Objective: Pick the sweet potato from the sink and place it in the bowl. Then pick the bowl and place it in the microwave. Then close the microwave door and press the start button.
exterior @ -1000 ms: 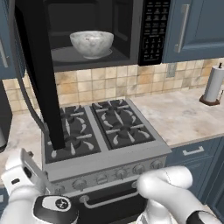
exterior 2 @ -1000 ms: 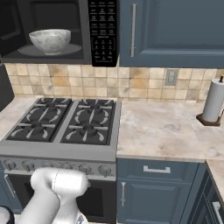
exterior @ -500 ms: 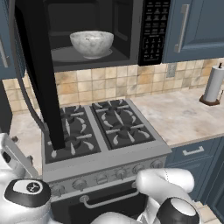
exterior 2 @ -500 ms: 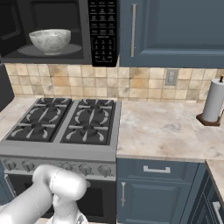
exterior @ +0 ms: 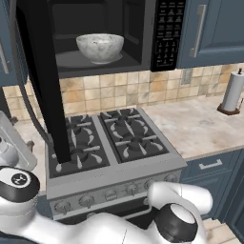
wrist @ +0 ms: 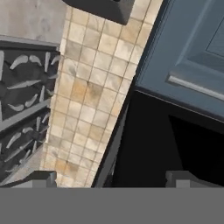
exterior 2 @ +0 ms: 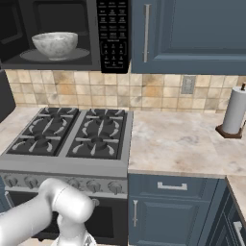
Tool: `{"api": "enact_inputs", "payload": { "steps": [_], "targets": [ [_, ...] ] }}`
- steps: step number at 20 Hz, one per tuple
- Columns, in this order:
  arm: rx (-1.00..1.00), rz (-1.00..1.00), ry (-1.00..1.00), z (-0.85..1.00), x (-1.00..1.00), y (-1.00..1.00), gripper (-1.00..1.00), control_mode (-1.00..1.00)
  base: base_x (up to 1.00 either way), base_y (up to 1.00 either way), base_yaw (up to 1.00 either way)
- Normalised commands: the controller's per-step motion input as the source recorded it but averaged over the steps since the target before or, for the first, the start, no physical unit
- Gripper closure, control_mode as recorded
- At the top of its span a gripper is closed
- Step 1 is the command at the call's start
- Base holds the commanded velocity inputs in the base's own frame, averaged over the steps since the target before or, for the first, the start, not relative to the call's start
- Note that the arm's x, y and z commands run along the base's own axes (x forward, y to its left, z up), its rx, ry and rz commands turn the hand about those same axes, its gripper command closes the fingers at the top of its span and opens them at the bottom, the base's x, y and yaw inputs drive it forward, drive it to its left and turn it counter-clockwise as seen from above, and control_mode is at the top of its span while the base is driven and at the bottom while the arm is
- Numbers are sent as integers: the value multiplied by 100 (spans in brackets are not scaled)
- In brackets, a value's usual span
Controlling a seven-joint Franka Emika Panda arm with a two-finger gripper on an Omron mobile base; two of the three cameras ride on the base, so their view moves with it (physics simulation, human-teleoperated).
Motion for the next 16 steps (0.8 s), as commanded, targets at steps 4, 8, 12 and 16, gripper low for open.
{"api": "enact_inputs", "payload": {
  "steps": [4, 8, 12, 16],
  "targets": [
    [1, -15, -11, 72, 16, -60, -100, -100, 0, 0, 0],
    [4, -16, -10, 53, 1, -94, -100, -100, 0, 0, 0],
    [5, -14, -8, 35, 0, -100, -100, -100, 0, 0, 0],
    [5, -8, -4, 13, 0, -100, -100, -100, 0, 0, 0]
  ]
}}
